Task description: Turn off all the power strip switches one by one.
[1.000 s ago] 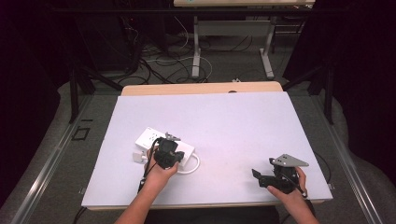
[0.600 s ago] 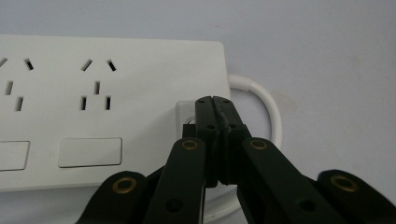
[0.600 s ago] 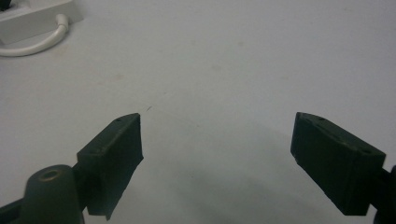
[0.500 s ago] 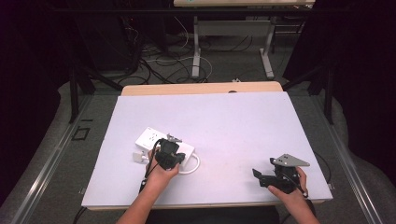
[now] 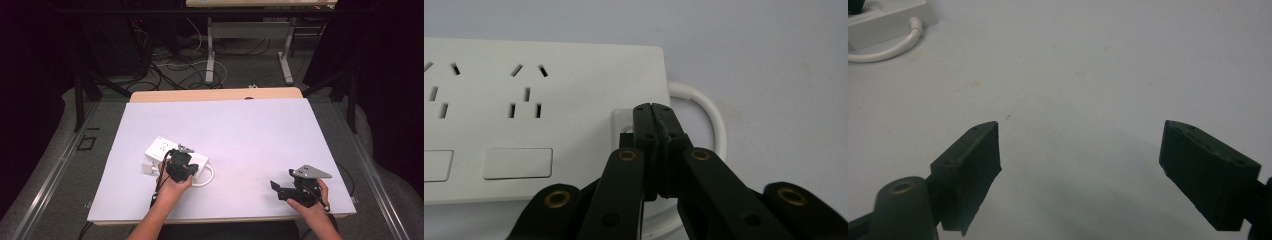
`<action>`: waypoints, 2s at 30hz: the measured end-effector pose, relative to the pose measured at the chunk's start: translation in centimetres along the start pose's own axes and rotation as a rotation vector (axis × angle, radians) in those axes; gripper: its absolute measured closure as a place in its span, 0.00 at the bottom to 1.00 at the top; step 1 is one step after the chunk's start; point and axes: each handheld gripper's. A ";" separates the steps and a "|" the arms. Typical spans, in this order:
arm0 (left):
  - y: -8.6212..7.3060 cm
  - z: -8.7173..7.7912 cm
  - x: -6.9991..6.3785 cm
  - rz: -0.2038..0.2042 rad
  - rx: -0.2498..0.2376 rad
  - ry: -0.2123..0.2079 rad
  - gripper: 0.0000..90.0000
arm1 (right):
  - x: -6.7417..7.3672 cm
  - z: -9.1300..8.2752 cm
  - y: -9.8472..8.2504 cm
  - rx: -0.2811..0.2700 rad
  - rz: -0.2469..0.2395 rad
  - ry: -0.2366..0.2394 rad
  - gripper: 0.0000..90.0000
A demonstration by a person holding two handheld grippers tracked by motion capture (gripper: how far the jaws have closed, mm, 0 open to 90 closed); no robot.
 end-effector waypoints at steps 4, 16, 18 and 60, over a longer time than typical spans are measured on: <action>0.1 -0.1 0.2 0.008 0.000 -0.008 1.00 | 0.0 0.1 0.0 -0.001 0.001 0.001 0.18; 0.1 -0.6 0.7 -0.016 -0.007 0.008 1.00 | -0.1 -0.1 0.0 -0.013 0.005 0.001 0.18; 0.2 -0.7 0.8 -0.023 -0.012 0.009 1.00 | -0.1 -0.1 0.0 -0.012 0.006 -0.001 0.18; -0.5 -2.8 5.8 -0.134 -0.026 0.078 1.00 | -0.2 -0.2 0.1 -0.020 0.017 -0.002 0.18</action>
Point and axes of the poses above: each handheld gripper's, and its own axes: z roughly forward along the jaws, y roughly out of its top, x roughly to its left, and after that the axes turned 4 degrees about -y, right-handed
